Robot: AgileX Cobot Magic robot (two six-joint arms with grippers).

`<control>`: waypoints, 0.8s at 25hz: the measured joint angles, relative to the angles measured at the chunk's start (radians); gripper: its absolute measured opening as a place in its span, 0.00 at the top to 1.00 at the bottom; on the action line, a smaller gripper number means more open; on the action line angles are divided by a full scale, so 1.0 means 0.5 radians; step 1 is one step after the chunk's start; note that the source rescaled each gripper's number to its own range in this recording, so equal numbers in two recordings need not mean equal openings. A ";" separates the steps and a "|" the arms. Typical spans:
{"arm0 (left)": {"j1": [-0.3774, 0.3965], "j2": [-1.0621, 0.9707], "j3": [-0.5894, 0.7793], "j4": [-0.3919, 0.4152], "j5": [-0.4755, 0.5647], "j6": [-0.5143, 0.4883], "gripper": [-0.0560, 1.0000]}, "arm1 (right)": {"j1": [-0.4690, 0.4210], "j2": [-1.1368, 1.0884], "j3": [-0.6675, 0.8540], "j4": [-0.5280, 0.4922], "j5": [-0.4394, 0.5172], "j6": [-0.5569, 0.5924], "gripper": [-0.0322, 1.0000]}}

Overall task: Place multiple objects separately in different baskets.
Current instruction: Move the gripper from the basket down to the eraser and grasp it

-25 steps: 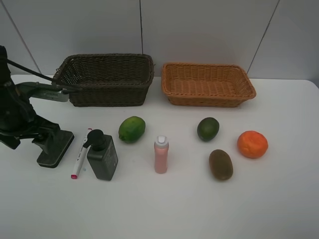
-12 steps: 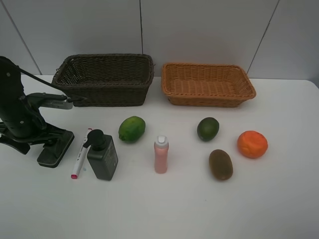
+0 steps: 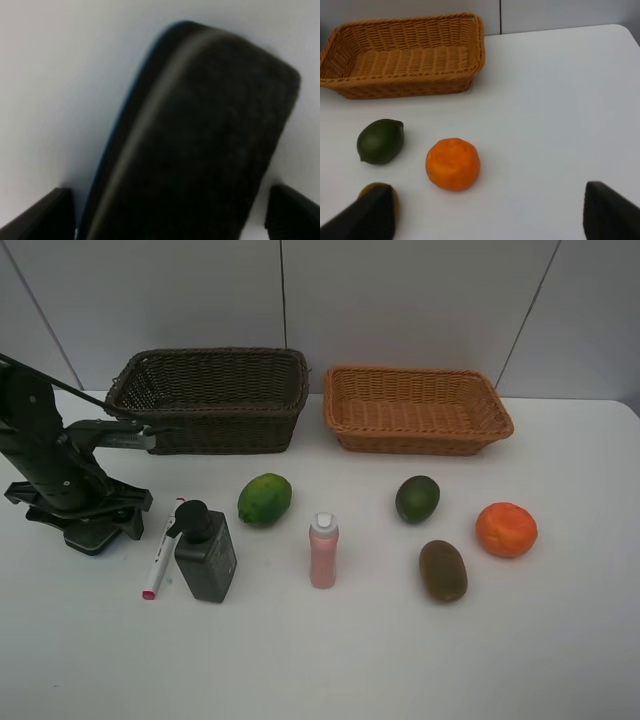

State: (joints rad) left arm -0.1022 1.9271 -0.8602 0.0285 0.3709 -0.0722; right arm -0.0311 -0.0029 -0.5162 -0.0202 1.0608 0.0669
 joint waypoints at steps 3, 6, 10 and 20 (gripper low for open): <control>0.000 0.000 0.000 0.002 -0.002 0.000 0.00 | 0.000 0.000 0.000 0.000 0.000 0.000 0.14; 0.000 0.000 0.000 0.002 -0.002 0.000 0.00 | 0.000 0.000 0.000 0.001 0.000 0.000 0.14; 0.000 0.000 0.000 0.002 0.000 -0.002 0.00 | 0.000 0.000 0.000 0.001 0.000 0.000 0.14; -0.002 0.041 -0.136 0.010 0.331 -0.044 0.40 | 0.000 0.000 0.000 0.001 0.000 0.000 0.14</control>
State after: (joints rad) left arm -0.1032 1.9477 -0.9280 0.0334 0.5362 -0.0941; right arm -0.0311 -0.0029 -0.5162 -0.0197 1.0608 0.0669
